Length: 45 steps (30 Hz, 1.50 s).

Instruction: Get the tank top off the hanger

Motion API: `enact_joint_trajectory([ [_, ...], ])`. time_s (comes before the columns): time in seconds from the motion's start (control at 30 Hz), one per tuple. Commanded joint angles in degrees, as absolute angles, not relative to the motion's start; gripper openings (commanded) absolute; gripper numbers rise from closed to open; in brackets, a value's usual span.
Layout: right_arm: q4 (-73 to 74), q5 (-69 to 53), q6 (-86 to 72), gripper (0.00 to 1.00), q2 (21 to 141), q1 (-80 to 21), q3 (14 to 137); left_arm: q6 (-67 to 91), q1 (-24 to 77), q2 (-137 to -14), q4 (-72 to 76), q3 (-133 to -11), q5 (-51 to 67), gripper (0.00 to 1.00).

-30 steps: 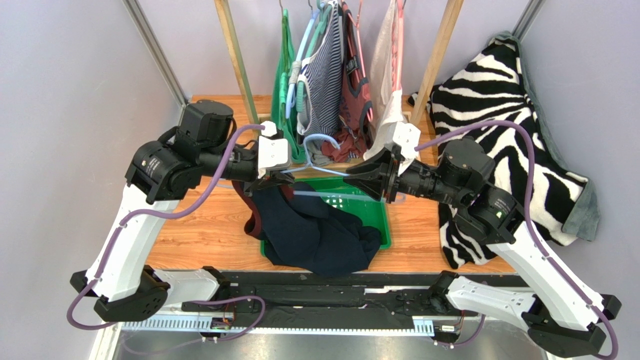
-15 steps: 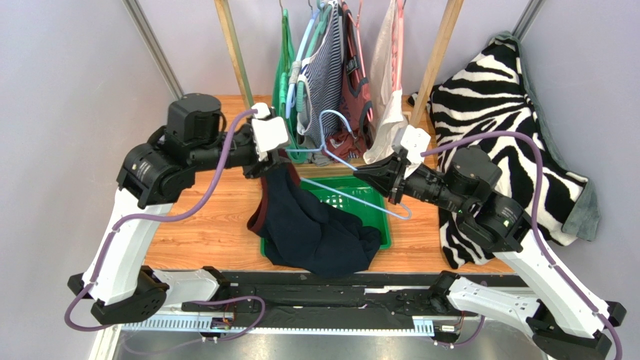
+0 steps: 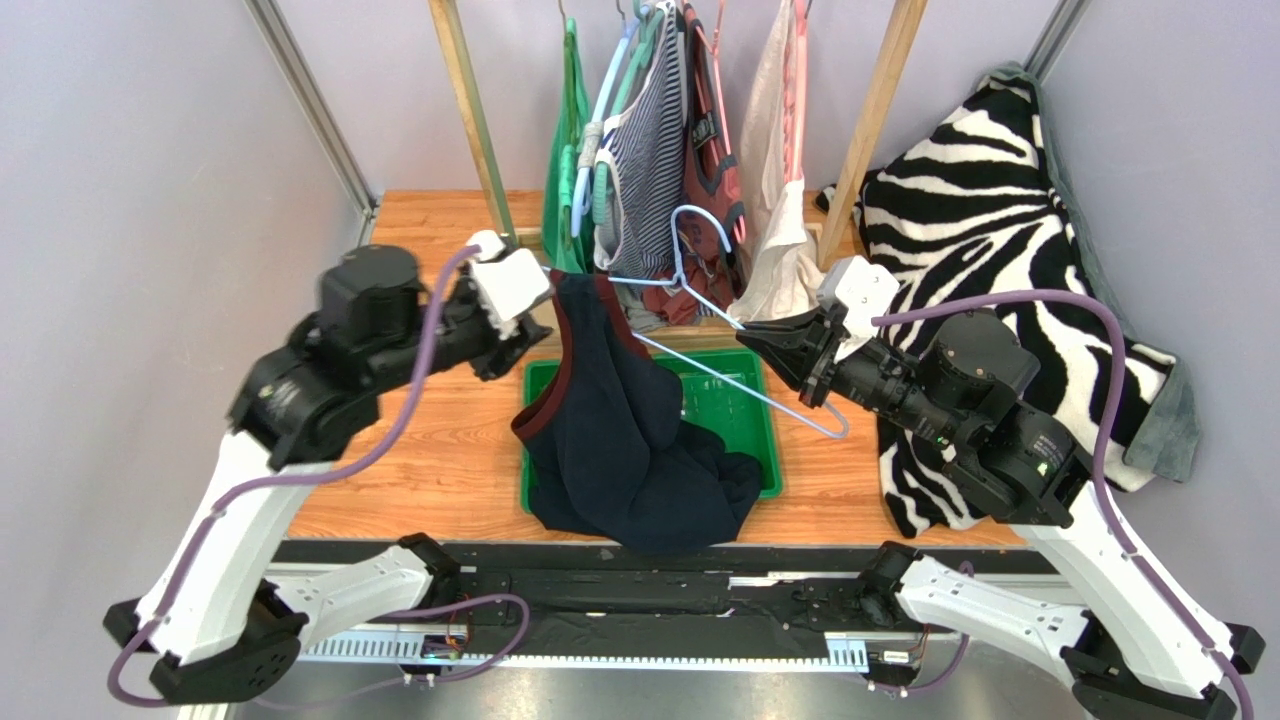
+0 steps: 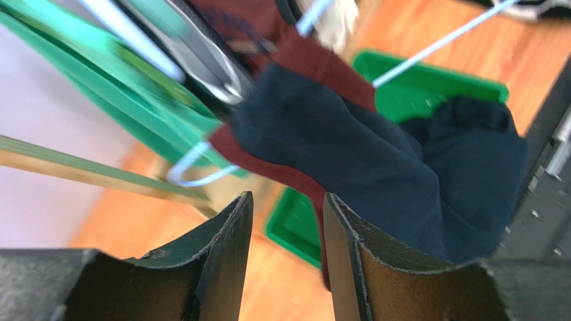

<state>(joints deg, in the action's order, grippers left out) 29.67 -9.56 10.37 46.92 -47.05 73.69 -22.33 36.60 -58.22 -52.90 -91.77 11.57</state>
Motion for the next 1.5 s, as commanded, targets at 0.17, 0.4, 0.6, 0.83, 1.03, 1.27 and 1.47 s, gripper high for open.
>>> enact_joint_trajectory([
  [0.17,25.8,-12.3,8.4,0.0,47.9,-46.8,79.6,-15.5,35.9,-62.0,-47.5,-86.9,14.1,0.54],
  [0.4,26.4,-14.3,6.1,0.0,50.7,-46.8,82.9,-16.7,35.9,-64.3,-46.3,-87.4,18.4,0.25],
  [0.6,27.3,-14.6,4.1,0.0,50.9,-46.8,83.3,-17.1,35.9,-63.5,-45.4,-87.5,14.7,0.0],
  [0.83,30.3,-12.3,4.3,0.0,47.6,-46.8,82.5,-17.1,35.5,-57.7,-45.9,-87.3,8.9,0.0],
  [1.03,35.1,-8.7,6.2,0.0,43.5,-46.8,80.7,-16.2,33.7,-55.7,-47.6,-90.1,9.6,0.0],
  [1.27,42.5,-6.6,7.2,0.0,39.7,-46.8,83.1,-15.4,32.4,-57.8,-46.1,-92.7,8.2,0.0],
  [1.47,48.2,-4.8,5.9,0.0,37.0,-46.8,87.4,-13.5,32.5,-66.2,-46.1,-104.2,15.2,0.0],
])
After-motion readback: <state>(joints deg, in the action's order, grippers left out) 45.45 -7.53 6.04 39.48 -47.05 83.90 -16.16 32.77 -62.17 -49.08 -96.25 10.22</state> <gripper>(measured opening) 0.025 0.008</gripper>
